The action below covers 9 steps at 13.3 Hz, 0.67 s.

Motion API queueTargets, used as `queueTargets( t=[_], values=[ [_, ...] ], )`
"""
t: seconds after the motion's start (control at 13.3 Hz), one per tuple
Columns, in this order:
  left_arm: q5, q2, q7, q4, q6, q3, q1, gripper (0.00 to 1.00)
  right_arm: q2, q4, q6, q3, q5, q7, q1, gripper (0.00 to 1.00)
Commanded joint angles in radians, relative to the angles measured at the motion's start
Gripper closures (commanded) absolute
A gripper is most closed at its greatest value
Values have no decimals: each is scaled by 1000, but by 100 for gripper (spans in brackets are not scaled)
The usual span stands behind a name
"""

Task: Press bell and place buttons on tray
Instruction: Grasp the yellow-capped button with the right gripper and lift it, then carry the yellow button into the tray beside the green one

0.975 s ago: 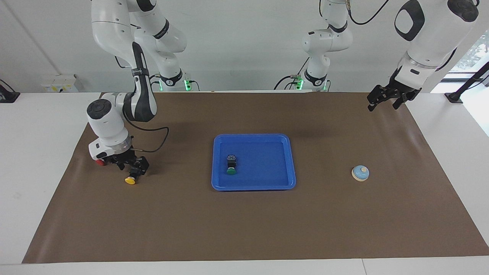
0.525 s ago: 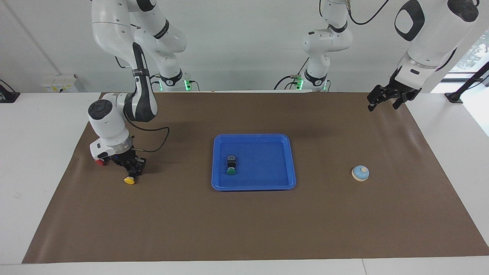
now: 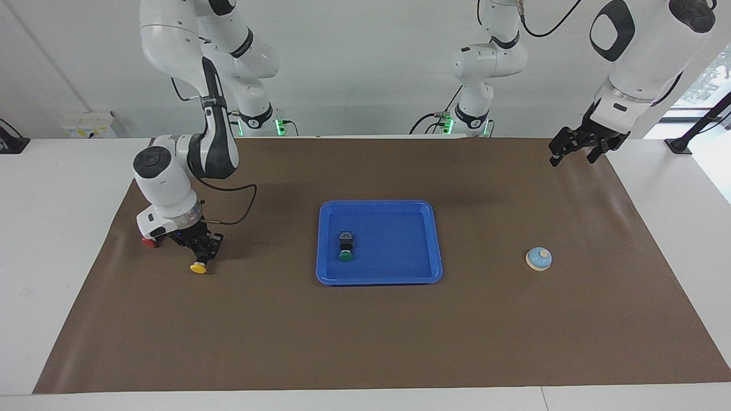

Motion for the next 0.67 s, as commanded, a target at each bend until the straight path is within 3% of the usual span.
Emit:
queueTargets(
  t=[0.0,0.3,0.6],
  values=[
    [-11,-1,0,13,-15,5,-2,0,0,147,-181,8,1,83,81,100],
    [-11,-1,0,13,-15,5,-2,0,20,281,-316,9,21,213,239,100],
    [-11,-1,0,13,-15,5,-2,0,36,327,-320,8,77,350,404,100]
  ],
)
